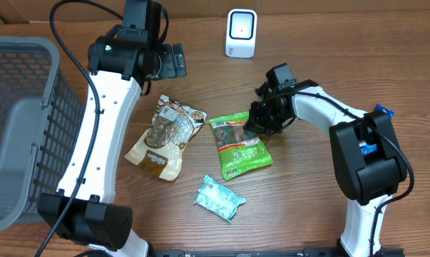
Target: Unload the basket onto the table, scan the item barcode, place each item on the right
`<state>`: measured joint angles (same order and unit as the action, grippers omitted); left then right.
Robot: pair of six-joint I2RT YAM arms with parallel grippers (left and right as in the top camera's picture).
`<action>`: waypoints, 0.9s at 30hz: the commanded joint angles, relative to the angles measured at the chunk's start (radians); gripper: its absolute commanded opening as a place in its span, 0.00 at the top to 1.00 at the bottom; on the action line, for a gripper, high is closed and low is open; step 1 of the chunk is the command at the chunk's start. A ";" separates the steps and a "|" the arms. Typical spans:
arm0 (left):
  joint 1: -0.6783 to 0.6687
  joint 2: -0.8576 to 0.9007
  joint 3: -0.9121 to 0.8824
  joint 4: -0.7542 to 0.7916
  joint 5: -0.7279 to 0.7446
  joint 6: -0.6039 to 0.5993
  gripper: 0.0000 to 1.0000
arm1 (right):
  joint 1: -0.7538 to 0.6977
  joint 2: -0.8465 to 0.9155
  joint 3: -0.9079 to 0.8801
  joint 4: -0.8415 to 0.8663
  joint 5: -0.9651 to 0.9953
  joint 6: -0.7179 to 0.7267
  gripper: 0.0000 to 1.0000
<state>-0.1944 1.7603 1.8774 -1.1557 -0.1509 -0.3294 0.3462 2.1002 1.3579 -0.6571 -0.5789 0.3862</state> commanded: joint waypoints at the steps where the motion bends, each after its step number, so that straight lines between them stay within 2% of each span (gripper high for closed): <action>1: 0.004 -0.015 0.016 0.000 -0.006 0.023 0.00 | -0.020 0.000 0.005 0.038 -0.204 -0.204 0.96; 4: 0.004 -0.015 0.016 0.000 -0.006 0.023 0.00 | -0.046 -0.009 0.029 -0.011 -0.410 -0.428 0.96; 8: 0.004 -0.015 0.016 0.000 -0.005 0.023 0.00 | -0.089 -0.035 0.046 -0.164 -0.600 -0.728 0.96; 18: 0.004 -0.015 0.016 0.000 -0.005 0.023 0.01 | -0.166 -0.096 0.133 -0.623 -0.713 -1.242 0.96; 22: 0.004 -0.015 0.016 0.000 -0.006 0.023 0.00 | -0.195 -0.114 0.208 -0.779 -0.769 -1.368 0.96; 27: 0.004 -0.015 0.016 0.000 -0.006 0.023 0.00 | -0.234 -0.119 0.307 -0.880 -0.882 -1.381 0.96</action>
<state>-0.1944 1.7603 1.8774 -1.1557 -0.1505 -0.3294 0.1371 2.0335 1.5951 -1.5105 -1.2987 -0.9108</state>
